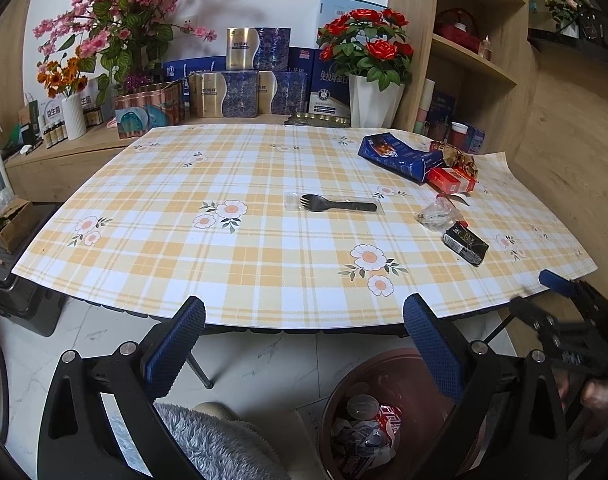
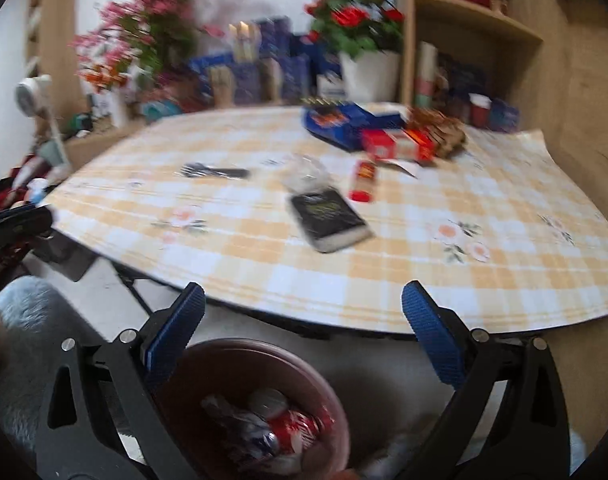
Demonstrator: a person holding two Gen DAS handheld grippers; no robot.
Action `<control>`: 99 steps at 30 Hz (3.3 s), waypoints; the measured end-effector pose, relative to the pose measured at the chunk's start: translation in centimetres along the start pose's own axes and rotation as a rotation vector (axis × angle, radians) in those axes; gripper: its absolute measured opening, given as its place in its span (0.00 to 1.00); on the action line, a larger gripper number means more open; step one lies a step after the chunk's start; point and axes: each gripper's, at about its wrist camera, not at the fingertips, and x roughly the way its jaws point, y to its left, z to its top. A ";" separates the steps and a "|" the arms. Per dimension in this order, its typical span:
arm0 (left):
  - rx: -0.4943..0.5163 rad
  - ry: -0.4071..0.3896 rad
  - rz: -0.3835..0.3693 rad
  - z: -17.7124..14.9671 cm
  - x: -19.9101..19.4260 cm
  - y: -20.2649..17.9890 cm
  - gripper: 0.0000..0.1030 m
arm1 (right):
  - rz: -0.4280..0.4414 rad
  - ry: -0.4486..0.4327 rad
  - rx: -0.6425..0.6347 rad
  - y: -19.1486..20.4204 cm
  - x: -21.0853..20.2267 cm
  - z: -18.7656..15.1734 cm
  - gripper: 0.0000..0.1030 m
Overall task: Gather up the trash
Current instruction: 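Grasp the black Face tissue pack with the right gripper, then grasp the clear plastic wrapper with the left gripper while the right gripper holds the tissue pack, then carry the clear wrapper and tissue pack over the bin and open both grippers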
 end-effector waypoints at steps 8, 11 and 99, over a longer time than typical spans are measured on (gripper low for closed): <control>-0.002 0.009 0.014 0.3 1.0 -0.2 0.94 | 0.026 0.071 -0.057 -2.1 5.6 4.8 0.94; 0.002 0.019 0.012 0.4 1.2 -0.3 0.94 | 0.086 0.117 -0.063 -2.6 7.8 5.7 0.94; 0.233 0.308 -0.419 -0.4 4.5 -9.2 0.26 | 0.185 -0.066 0.055 -2.5 -3.9 0.7 0.44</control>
